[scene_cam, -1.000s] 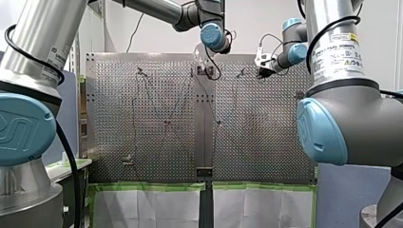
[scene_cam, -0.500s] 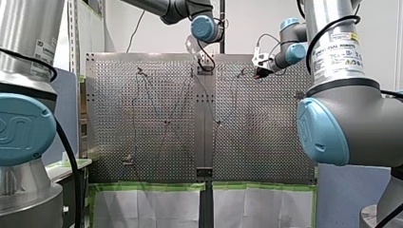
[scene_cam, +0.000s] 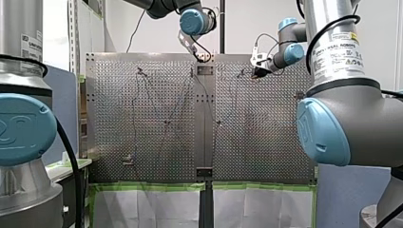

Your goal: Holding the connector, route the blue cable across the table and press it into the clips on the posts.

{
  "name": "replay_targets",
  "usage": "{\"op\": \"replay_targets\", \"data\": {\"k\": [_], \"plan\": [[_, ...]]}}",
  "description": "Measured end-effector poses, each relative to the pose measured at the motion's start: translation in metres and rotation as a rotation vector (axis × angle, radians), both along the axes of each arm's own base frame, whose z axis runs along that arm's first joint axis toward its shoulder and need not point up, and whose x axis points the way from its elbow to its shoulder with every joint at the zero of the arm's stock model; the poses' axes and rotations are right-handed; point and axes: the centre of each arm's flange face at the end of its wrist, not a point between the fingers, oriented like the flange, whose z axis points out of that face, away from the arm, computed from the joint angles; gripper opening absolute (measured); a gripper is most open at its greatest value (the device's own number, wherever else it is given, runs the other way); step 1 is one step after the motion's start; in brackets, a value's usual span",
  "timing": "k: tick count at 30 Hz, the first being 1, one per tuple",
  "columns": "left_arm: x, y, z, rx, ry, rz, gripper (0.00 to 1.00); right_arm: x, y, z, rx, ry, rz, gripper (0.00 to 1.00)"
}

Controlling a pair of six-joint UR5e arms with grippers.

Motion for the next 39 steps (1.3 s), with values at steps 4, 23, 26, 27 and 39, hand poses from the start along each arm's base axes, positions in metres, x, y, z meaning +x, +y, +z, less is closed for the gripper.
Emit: {"op": "replay_targets", "data": {"k": [4,23,26,27,39], "plan": [[0.002,0.003,-0.016,0.008,0.004,0.025,1.00,0.001,0.000,0.000,0.001,0.000,0.002,0.00],[-0.003,0.014,-0.093,0.109,0.035,0.081,1.00,0.005,0.003,0.000,-0.002,0.003,0.010,0.00],[-0.007,0.019,-0.107,0.140,0.067,0.101,1.00,0.005,0.003,0.000,-0.002,0.003,0.011,0.00],[-0.008,0.020,-0.111,0.144,0.072,0.102,1.00,0.005,0.003,0.000,-0.002,0.003,0.011,0.00],[-0.024,0.025,-0.154,0.193,0.089,0.037,1.00,0.007,0.004,0.000,0.000,0.002,0.014,0.00]]}}
